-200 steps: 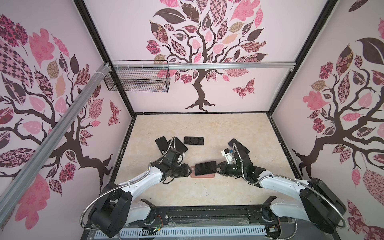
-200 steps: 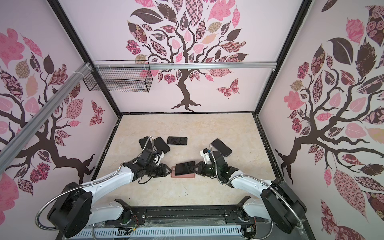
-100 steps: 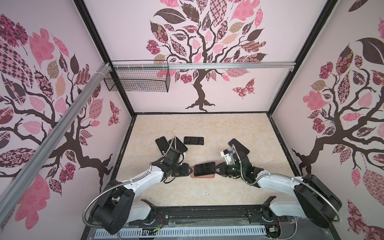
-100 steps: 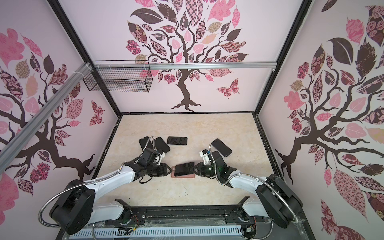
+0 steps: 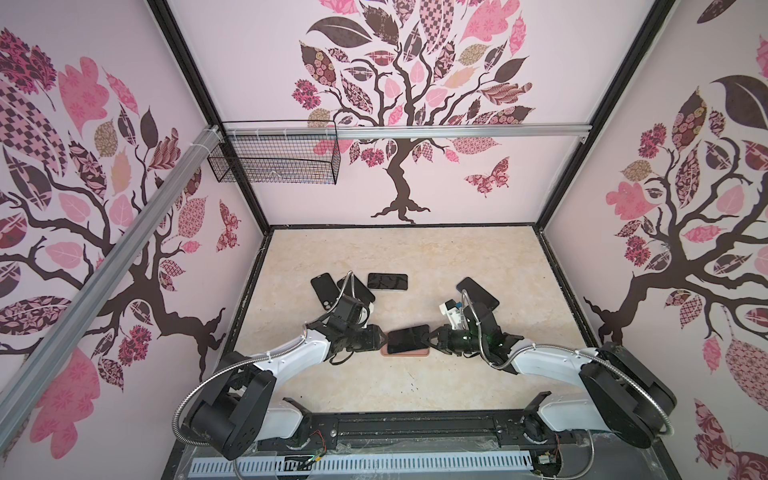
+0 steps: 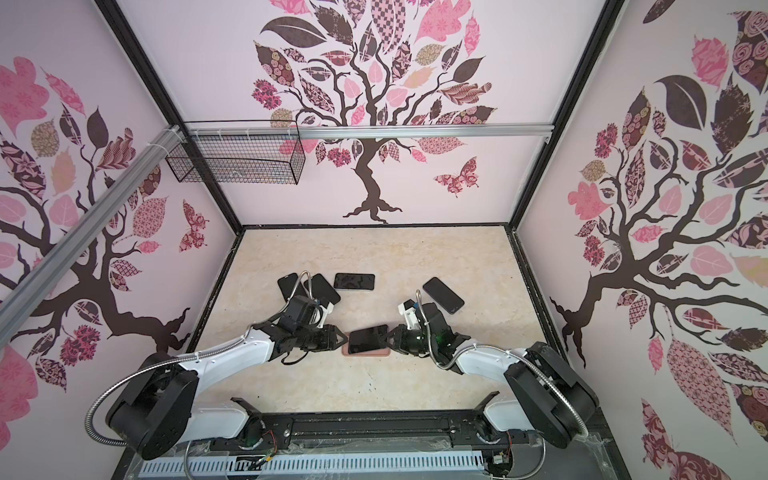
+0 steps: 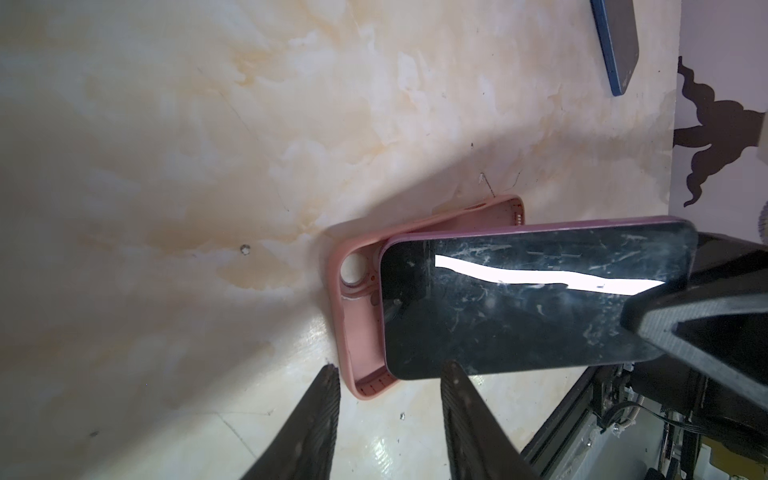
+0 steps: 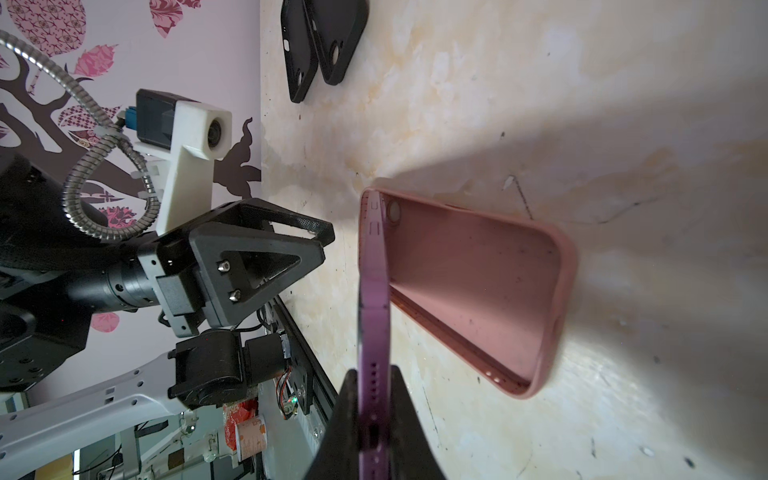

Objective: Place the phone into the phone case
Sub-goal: 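Press the phone's edge into the pink case rim with both grippers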

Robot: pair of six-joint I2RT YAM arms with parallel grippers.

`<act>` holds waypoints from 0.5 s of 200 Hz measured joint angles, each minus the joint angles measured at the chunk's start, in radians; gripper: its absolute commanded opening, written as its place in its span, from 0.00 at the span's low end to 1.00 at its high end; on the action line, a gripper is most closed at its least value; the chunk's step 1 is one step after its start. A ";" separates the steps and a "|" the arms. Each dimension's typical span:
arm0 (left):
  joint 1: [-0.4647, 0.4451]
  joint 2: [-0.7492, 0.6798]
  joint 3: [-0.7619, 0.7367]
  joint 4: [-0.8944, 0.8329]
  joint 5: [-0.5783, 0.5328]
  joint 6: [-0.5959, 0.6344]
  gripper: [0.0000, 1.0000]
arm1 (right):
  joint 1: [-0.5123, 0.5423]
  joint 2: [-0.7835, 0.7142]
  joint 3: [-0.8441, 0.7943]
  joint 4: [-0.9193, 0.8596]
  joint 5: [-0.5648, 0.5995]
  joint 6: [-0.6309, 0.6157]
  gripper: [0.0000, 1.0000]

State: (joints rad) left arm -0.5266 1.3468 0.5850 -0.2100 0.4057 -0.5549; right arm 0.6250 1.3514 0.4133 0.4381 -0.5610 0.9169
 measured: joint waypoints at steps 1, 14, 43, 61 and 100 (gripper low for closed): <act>0.000 0.001 0.000 0.001 0.000 0.000 0.44 | 0.000 0.001 0.000 0.000 0.000 0.000 0.00; 0.000 0.008 0.000 0.005 0.000 0.000 0.43 | 0.000 0.012 0.000 0.010 -0.010 0.000 0.00; 0.000 0.020 0.000 0.008 -0.001 0.001 0.41 | 0.000 0.040 0.000 0.032 -0.036 0.003 0.01; 0.000 0.031 0.000 0.012 -0.001 0.001 0.41 | 0.000 0.058 0.000 0.052 -0.050 0.008 0.02; 0.000 0.039 -0.002 0.014 -0.010 0.002 0.40 | -0.004 0.085 0.000 0.083 -0.071 0.020 0.03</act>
State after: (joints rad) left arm -0.5266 1.3853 0.5835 -0.1959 0.3958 -0.5529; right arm 0.6212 1.4368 0.4133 0.5209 -0.6315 0.9371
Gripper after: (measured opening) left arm 0.406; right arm 0.116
